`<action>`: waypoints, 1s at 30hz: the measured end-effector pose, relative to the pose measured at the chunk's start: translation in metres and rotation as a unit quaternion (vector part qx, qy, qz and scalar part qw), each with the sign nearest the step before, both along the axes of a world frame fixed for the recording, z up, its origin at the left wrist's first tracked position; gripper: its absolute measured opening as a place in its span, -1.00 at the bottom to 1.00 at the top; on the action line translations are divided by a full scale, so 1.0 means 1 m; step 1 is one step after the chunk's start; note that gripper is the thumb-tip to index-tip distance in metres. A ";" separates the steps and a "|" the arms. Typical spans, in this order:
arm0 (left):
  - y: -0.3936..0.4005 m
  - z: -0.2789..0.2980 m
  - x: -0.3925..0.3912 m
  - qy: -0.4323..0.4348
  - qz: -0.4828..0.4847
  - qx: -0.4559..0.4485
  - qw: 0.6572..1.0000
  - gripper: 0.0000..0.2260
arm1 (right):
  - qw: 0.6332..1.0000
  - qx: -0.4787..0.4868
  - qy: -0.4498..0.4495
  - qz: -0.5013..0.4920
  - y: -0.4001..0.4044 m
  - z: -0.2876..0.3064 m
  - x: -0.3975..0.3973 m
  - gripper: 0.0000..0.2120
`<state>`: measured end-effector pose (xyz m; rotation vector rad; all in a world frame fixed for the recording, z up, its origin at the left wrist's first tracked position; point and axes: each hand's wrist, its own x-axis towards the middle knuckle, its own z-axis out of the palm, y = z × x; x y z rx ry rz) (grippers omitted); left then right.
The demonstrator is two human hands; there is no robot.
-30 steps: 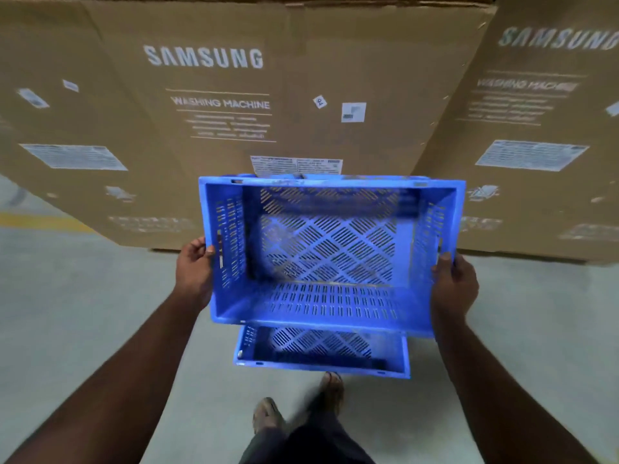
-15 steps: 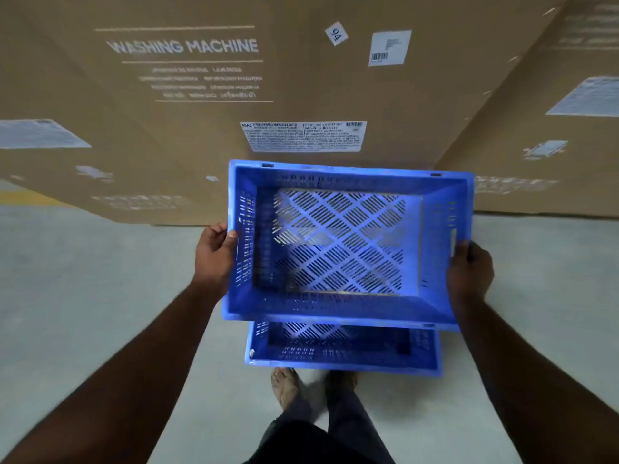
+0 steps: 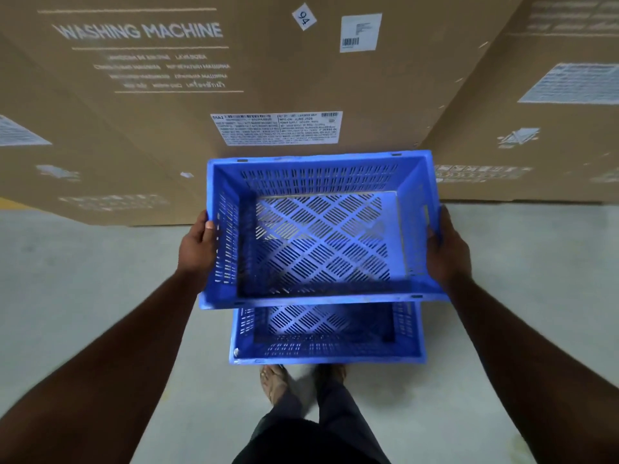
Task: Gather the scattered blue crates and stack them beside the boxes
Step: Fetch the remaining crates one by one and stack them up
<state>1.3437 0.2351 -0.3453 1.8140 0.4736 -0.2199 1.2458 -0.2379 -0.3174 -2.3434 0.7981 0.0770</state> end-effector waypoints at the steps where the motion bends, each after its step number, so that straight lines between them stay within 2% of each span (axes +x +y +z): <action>1: -0.004 -0.001 0.000 -0.003 0.001 -0.004 1.000 -0.52 | 1.000 -0.011 -0.006 0.001 -0.001 0.000 -0.003 -0.44; 4: -0.017 -0.007 0.002 -0.027 -0.016 -0.012 0.999 -0.58 | 0.999 -0.035 0.004 -0.021 -0.004 -0.006 -0.008 -0.44; 7: -0.017 -0.004 -0.004 -0.043 -0.006 0.032 0.999 -0.57 | 0.999 -0.025 0.019 -0.024 -0.003 -0.001 -0.009 -0.44; 10: -0.006 0.002 -0.006 -0.052 -0.061 0.068 0.994 -0.61 | 0.999 -0.013 0.046 -0.024 -0.003 0.002 -0.009 -0.43; 14: -0.014 0.008 -0.013 -0.049 -0.027 0.010 0.998 -0.71 | 0.998 -0.005 0.054 -0.026 -0.007 0.005 -0.013 -0.41; 19: -0.007 0.004 -0.030 -0.030 0.003 -0.005 1.000 -0.63 | 0.998 0.017 0.056 -0.030 0.002 0.010 -0.018 -0.42; 30: -0.007 0.002 -0.029 -0.024 -0.039 0.026 0.999 -0.60 | 0.995 0.010 0.076 -0.063 0.014 0.020 -0.054 -0.41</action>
